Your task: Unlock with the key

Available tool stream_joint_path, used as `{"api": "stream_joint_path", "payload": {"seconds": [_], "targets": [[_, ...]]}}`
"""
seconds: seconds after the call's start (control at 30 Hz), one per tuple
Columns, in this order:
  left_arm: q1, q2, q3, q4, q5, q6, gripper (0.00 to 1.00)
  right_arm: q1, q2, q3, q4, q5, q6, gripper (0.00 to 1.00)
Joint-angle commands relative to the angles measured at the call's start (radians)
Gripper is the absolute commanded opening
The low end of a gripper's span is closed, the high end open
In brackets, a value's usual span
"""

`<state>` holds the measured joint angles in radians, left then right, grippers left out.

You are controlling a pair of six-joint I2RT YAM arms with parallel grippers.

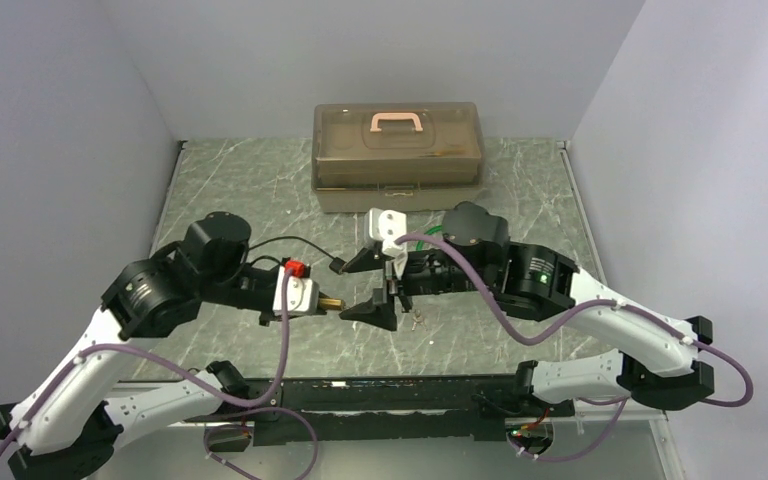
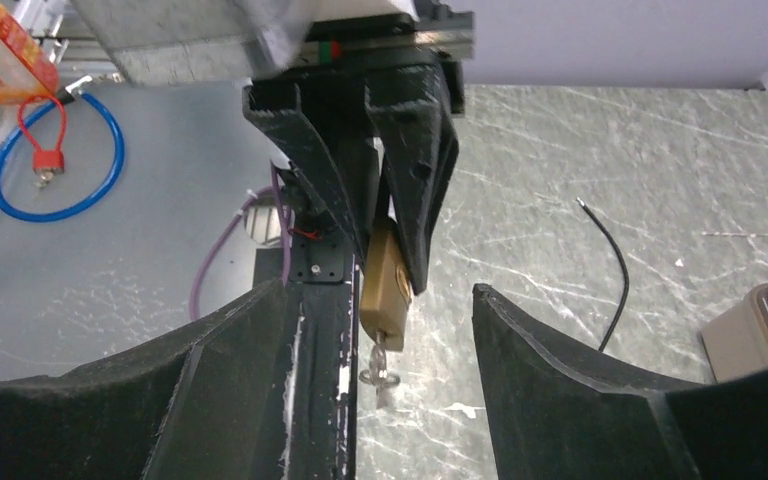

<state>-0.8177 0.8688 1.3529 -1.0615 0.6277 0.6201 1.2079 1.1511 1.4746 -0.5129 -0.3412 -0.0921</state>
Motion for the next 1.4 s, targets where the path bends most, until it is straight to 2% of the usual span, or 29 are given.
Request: {"api": "stream_joint_path", "payload": {"seconds": [0.0,0.17,0.3,0.43,0.5,0.53,0.6,0.63,0.67,0.7,0.77,0.8,0.87,0.93,1.0,1.2,1.37], "targets": [[0.016,0.025,0.064,0.051,0.078,-0.043,0.00,0.018,0.026,-0.003,0.042,0.030,-0.042,0.68],[0.021,0.033,0.088,0.055,0.082,-0.045,0.00,0.020,0.054,-0.003,0.037,0.008,-0.035,0.54],[0.025,0.035,0.105,0.050,0.091,-0.042,0.00,0.020,0.067,0.000,0.013,0.003,-0.035,0.53],[0.026,0.043,0.114,0.052,0.111,-0.034,0.00,0.021,0.085,0.006,0.007,0.010,-0.033,0.46],[0.025,0.045,0.116,0.054,0.129,-0.035,0.00,0.020,0.089,0.004,0.023,0.004,-0.029,0.38],[0.025,0.047,0.118,0.052,0.138,-0.032,0.00,0.020,0.088,-0.002,0.042,0.001,-0.027,0.30],[0.025,0.048,0.120,0.046,0.145,-0.022,0.00,0.019,0.078,-0.022,0.076,-0.003,-0.018,0.07],[0.025,0.049,0.119,0.037,0.145,-0.011,0.00,0.020,0.070,-0.036,0.094,-0.002,-0.013,0.00],[0.025,0.048,0.117,0.029,0.139,0.000,0.02,0.020,0.064,-0.050,0.108,-0.003,-0.007,0.00],[0.024,0.045,0.113,0.021,0.134,0.008,0.15,0.020,0.059,-0.061,0.118,-0.007,0.000,0.00],[0.024,0.048,0.120,-0.027,0.118,0.046,0.50,0.013,0.048,-0.078,0.129,-0.006,0.016,0.00],[0.024,0.059,0.137,-0.068,0.097,0.059,0.64,0.005,0.044,-0.085,0.135,-0.005,0.026,0.00],[0.025,0.091,0.188,-0.171,0.033,0.096,0.77,-0.027,0.031,-0.104,0.145,-0.024,0.053,0.00],[0.027,0.103,0.223,-0.273,-0.027,0.152,0.83,-0.062,0.016,-0.120,0.155,-0.055,0.080,0.00],[0.039,0.070,0.188,-0.291,-0.070,0.187,0.84,-0.086,0.006,-0.135,0.164,-0.073,0.089,0.00],[0.067,-0.044,-0.005,-0.187,-0.165,0.206,0.84,-0.099,0.019,-0.148,0.194,-0.107,0.118,0.00],[0.107,-0.075,-0.108,-0.061,-0.321,0.234,0.82,-0.102,0.027,-0.173,0.224,-0.124,0.128,0.00]]}}
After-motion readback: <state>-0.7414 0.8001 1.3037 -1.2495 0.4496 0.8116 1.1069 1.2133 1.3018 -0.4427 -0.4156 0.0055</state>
